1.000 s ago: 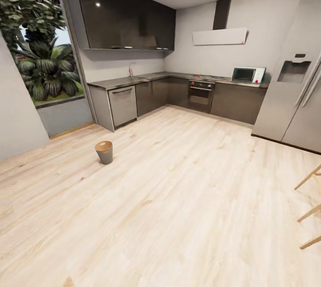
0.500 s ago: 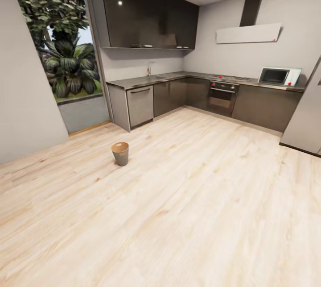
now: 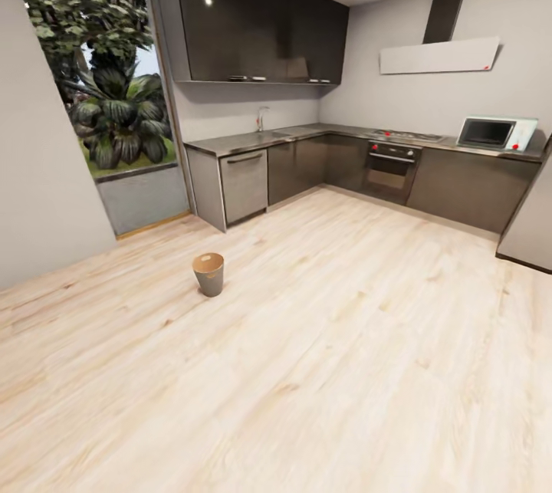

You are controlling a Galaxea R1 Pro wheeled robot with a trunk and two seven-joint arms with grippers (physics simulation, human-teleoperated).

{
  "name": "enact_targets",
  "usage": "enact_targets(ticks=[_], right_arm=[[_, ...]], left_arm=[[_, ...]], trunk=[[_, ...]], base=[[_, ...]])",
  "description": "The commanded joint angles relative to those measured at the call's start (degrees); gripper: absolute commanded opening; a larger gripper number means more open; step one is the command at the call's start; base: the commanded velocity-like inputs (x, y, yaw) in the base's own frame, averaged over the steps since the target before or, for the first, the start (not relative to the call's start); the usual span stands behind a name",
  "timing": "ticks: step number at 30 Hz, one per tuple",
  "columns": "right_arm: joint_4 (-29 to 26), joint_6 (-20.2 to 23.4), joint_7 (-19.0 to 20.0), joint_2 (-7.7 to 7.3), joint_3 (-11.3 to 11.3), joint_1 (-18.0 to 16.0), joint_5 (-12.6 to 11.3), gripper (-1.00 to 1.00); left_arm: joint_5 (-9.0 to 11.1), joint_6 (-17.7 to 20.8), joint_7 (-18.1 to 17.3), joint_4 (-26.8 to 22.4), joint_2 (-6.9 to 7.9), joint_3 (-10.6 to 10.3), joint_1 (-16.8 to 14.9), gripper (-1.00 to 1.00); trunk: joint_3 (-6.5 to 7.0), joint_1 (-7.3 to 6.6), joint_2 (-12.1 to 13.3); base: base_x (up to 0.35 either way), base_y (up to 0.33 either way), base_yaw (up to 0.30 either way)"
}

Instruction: Put the three can of soda from the living room inside the tash can in the kitchen.

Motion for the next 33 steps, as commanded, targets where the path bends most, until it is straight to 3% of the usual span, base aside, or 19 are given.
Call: enact_targets(ticks=[1, 7, 25, 33], right_arm=[[0.0, 0.0, 0.0, -0.03, 0.0, 0.0, 0.0, 1.0], [0.0, 0.0, 0.2, -0.06, -0.1, 0.0, 0.0, 1.0], [0.0, 0.0, -0.1, -0.22, -0.2, 0.0, 0.0, 1.0], [-0.1, 0.0, 0.2, -0.36, -0.2, 0.0, 0.0, 1.0]], left_arm=[[0.0, 0.0, 0.0, 0.0, 0.0, 0.0, 0.0, 1.0], [0.0, 0.0, 0.0, -0.1, -0.29, -0.1, 0.0, 1.0], [0.0, 0.0, 0.0, -0.1, -0.67, -0.1, 0.0, 1.0], [0.0, 0.0, 0.0, -0.1, -0.66, -0.1, 0.0, 1.0]], trunk=[[0.0, 0.0, 0.0], [0.0, 0.0, 0.0], [0.14, 0.0, 0.0], [0.26, 0.0, 0.0]], base=[[0.337, 0.077, 0.001], [0.337, 0.077, 0.053], [0.337, 0.076, 0.228], [0.337, 0.076, 0.083]])
